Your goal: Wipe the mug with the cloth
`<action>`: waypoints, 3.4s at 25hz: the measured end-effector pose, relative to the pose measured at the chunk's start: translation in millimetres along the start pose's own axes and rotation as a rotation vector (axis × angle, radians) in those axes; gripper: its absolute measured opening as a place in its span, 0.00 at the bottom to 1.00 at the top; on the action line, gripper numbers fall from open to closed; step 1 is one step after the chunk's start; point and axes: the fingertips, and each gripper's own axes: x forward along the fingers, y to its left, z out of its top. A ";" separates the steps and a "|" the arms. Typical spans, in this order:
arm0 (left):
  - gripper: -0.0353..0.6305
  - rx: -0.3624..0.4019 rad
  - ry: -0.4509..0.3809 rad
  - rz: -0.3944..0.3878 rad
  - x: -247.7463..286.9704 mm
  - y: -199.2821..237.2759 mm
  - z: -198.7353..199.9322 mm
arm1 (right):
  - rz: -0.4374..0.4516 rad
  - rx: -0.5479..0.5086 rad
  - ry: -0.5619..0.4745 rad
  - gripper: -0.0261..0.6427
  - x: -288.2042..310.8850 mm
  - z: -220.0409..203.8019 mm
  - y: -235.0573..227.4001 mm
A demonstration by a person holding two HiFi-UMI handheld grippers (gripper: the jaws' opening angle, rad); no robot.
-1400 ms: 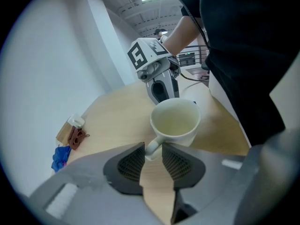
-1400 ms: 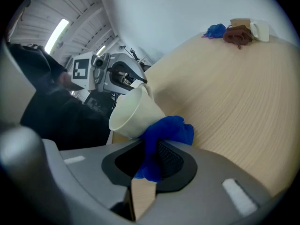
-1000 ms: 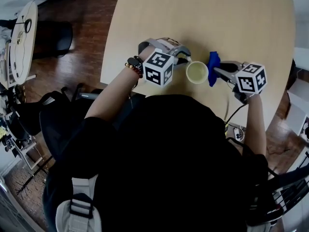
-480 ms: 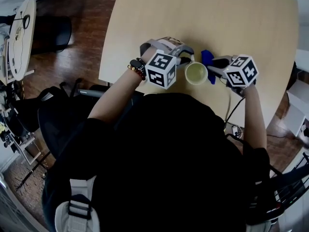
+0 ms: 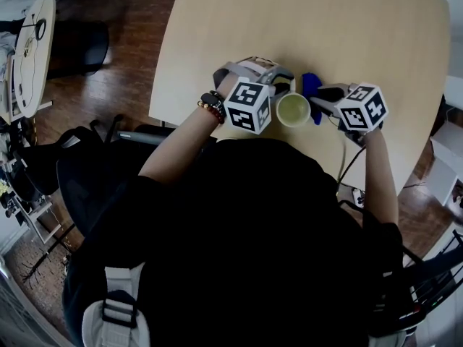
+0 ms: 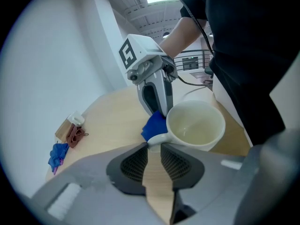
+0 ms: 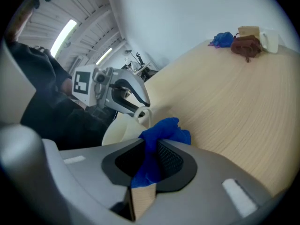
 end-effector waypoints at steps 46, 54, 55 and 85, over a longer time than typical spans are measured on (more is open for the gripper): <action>0.06 -0.164 0.025 0.068 9.4 9.3 -12.1 | -0.118 -0.027 -0.010 0.15 27.4 18.7 -12.2; 0.06 -0.379 -0.045 0.160 -31.8 31.6 -27.5 | -0.214 -0.013 -0.186 0.22 -1.7 11.6 -13.6; 0.06 -0.402 -0.058 0.183 -42.4 34.9 -27.7 | -0.243 0.008 -0.219 0.22 -12.6 9.7 -13.4; 0.06 -0.440 -0.390 0.479 -206.8 37.8 71.2 | -0.816 -0.178 -0.980 0.18 -214.6 65.2 119.9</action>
